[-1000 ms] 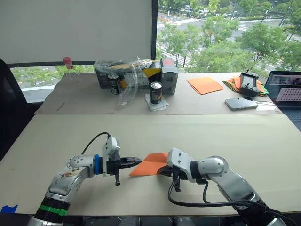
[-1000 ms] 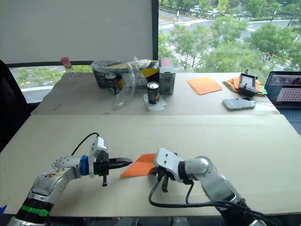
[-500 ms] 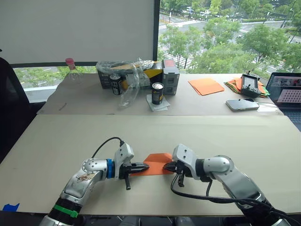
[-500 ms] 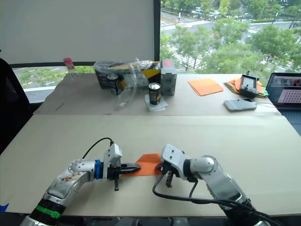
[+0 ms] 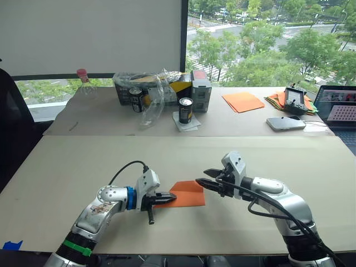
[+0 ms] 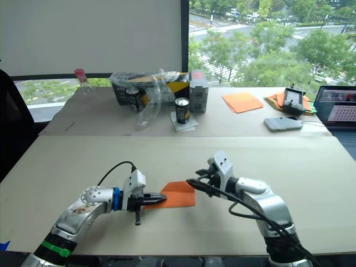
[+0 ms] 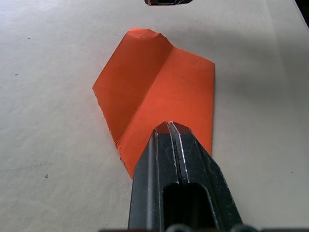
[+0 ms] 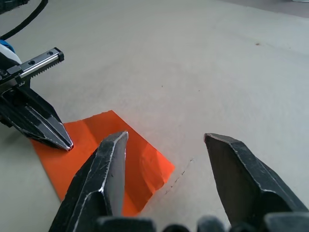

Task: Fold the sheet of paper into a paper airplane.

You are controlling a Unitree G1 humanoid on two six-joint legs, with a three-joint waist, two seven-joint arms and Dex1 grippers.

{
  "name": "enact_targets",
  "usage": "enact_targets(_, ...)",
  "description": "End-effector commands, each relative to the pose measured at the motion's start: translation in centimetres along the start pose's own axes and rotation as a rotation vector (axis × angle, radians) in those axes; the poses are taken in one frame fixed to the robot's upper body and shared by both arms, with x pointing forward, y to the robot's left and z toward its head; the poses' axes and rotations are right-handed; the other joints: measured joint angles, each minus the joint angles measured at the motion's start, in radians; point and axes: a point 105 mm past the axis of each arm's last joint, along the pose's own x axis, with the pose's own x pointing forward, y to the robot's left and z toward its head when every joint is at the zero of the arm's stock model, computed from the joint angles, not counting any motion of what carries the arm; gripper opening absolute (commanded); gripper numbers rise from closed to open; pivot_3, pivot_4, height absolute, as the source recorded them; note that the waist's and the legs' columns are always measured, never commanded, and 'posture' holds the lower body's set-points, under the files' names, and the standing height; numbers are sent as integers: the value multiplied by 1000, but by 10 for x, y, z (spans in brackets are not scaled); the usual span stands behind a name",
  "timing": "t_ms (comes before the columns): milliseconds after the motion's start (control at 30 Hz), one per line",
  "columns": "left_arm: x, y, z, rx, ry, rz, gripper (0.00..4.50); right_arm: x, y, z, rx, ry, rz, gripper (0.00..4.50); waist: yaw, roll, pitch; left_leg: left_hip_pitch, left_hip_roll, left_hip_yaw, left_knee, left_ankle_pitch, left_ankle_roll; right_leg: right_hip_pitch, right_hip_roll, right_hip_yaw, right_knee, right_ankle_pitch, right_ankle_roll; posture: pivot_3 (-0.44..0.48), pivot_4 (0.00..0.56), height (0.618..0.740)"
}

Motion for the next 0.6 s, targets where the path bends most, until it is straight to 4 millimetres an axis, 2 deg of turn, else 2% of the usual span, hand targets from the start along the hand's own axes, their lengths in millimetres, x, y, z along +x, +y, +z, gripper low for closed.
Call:
enact_targets(33,-2,0,-10,-17,43,19,0,0,5,2,45,1,52,2633,-1,0,0,0,0,0,0,0,0,0,0,0,0,0,0,0,150,670)
enact_targets(133,-4,-1,-11,-8,49,24,0,5,13,-5,41,44,96,2633,-3,0,0,0,0,0,0,0,0,0,0,0,0,0,0,0,150,670)
enact_targets(267,-4,4,-7,12,32,55,0,11,10,-7,55,58,69,2633,-6,0,0,0,0,0,0,0,0,0,0,0,0,0,0,0,150,670)
enact_targets(433,-6,3,-8,18,34,55,0,4,1,-6,91,85,15,2633,-5,0,0,0,0,0,0,0,0,0,0,0,0,0,0,0,150,670)
enact_targets(600,-6,3,-9,17,34,57,0,-2,5,-7,165,135,44,2633,-6,0,0,0,0,0,0,0,0,0,0,0,0,0,0,0,150,670)
